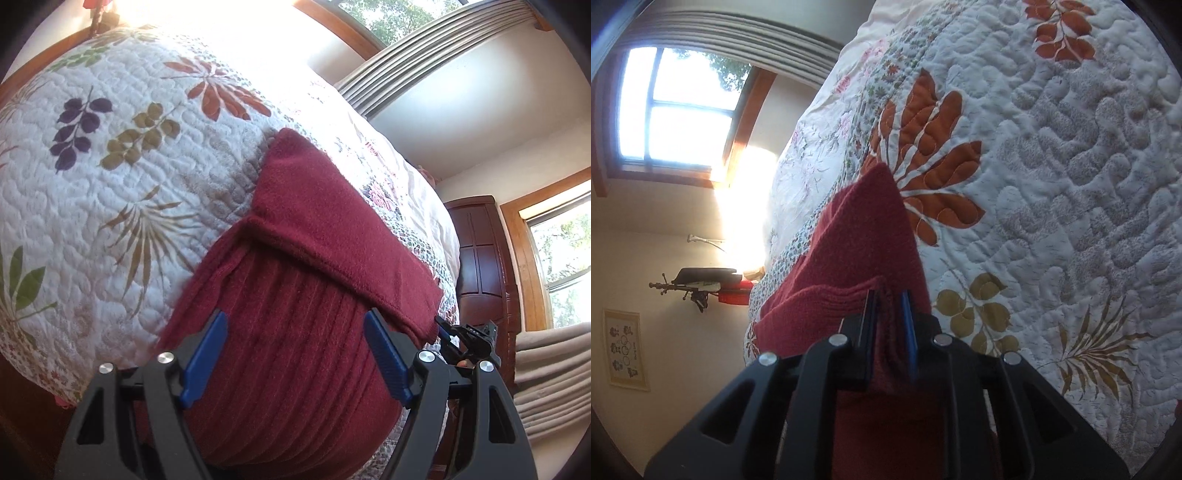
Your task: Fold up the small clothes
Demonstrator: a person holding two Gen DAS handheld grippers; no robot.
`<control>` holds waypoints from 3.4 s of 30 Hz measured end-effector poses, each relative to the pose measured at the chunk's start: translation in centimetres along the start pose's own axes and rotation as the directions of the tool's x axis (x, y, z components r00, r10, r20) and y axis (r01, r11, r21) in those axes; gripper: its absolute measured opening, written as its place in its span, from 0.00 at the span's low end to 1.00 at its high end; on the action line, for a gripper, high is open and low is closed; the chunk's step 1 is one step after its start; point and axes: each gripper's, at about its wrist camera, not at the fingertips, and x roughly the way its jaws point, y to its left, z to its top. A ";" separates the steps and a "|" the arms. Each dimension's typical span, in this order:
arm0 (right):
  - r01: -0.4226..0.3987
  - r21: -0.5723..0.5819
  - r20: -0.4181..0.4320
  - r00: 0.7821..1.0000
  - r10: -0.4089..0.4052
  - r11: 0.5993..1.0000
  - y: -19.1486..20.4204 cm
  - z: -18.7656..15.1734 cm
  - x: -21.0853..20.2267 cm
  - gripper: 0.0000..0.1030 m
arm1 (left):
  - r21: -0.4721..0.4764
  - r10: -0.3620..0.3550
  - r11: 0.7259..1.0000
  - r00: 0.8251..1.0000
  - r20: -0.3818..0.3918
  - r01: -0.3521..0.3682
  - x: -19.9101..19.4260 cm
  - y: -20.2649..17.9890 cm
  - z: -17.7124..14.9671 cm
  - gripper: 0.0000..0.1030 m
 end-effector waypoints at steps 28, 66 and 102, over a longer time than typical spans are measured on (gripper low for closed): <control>-0.156 0.028 -0.081 0.984 0.157 0.987 0.4 5.7 5.4 0.23 | -0.147 -0.212 0.972 0.953 -0.216 0.182 16.5 1.4 16.6 0.79; -0.141 -0.068 -0.236 0.964 0.122 0.988 -8.7 -18.0 -9.1 0.62 | 0.087 0.086 0.995 0.923 -0.375 -0.058 -3.3 14.4 -10.4 0.85; -0.032 0.231 -0.117 0.991 0.060 0.973 -13.9 -38.4 -10.5 0.64 | -0.074 -0.418 0.894 0.764 -0.491 0.442 -2.8 15.5 -14.5 0.06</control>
